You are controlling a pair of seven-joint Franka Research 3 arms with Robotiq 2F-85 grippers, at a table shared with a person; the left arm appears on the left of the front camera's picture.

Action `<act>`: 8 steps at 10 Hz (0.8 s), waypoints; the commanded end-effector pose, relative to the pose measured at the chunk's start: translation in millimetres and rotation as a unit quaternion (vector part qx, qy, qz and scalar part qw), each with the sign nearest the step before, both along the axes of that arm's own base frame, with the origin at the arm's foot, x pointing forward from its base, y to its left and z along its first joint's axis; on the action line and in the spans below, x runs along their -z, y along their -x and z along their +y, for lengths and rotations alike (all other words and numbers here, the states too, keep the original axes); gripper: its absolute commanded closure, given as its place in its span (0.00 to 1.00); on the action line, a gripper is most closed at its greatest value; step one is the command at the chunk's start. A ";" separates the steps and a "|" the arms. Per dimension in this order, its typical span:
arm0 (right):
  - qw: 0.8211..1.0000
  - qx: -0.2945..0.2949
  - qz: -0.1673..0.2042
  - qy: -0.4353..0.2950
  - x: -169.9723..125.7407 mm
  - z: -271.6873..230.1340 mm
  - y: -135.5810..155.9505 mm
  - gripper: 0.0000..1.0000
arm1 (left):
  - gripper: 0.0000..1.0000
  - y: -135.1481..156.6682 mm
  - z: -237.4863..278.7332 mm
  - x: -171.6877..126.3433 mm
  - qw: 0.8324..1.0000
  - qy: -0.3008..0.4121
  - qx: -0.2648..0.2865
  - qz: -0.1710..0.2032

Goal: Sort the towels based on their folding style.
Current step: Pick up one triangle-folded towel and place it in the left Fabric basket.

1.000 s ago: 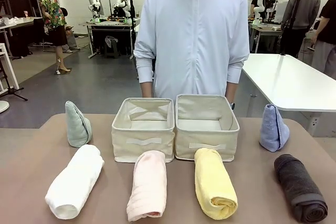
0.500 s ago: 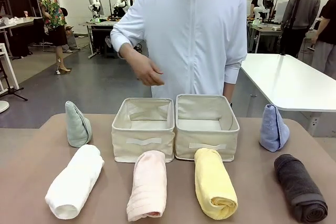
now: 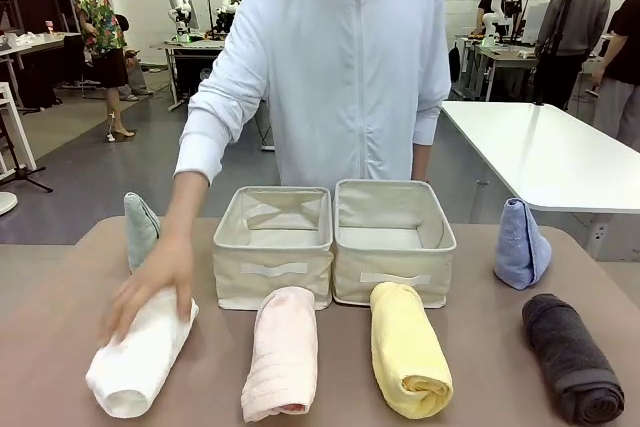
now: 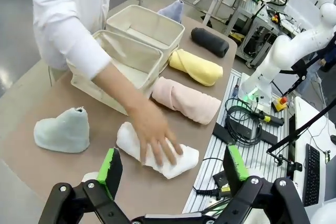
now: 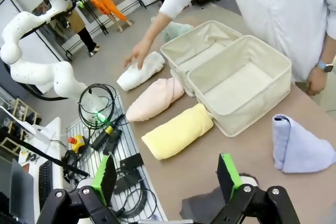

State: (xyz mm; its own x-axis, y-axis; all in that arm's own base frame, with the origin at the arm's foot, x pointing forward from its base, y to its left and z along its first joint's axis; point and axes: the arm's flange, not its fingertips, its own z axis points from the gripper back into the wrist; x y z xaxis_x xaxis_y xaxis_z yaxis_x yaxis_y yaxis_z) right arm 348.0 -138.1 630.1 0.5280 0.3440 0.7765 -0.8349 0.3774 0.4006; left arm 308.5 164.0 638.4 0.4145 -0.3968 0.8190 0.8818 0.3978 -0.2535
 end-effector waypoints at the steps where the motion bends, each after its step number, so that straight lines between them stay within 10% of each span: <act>1: 1.000 -0.006 -0.006 -0.010 -3.0 1.8 -1.9 0.00 | 0.00 -1.7 0.3 -2.4 1.000 0.002 0.007 -0.011; 8: 1.000 -0.006 -0.006 -0.010 -3.0 1.8 -1.9 0.00 | 0.00 -1.7 0.3 -2.4 1.000 0.002 0.007 -0.011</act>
